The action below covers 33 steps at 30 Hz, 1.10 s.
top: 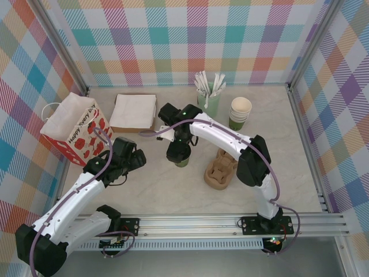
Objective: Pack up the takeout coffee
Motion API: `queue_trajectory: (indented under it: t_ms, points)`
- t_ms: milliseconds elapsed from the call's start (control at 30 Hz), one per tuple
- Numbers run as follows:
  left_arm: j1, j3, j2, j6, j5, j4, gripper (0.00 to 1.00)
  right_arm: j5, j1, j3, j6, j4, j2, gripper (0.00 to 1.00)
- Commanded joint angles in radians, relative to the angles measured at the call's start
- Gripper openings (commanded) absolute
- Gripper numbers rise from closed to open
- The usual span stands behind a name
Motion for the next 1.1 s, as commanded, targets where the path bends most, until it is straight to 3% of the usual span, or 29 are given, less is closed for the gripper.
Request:
queue_trajectory:
  t_ms: [0, 267, 433, 667, 1067]
  points:
    - [0.01, -0.011, -0.003, 0.005, 0.104, 0.062, 0.85, -0.045, -0.007, 0.003, 0.046, -0.018, -0.115, 1.0]
    - [0.01, -0.012, 0.066, -0.018, 0.387, 0.256, 0.85, -0.105, -0.095, -0.233, 0.208, 0.117, -0.335, 0.97]
    - [0.011, -0.016, 0.174, -0.101, 0.556, 0.428, 0.84, -0.203, -0.185, -0.364, 0.464, 0.188, -0.388, 0.93]
    - [0.01, 0.009, 0.332, -0.149, 0.639, 0.554, 0.82, -0.313, -0.229, -0.434, 0.681, 0.278, -0.338, 0.86]
    - [0.011, 0.019, 0.423, -0.151, 0.619, 0.571, 0.77, -0.306, -0.229, -0.4, 0.721, 0.265, -0.237, 0.8]
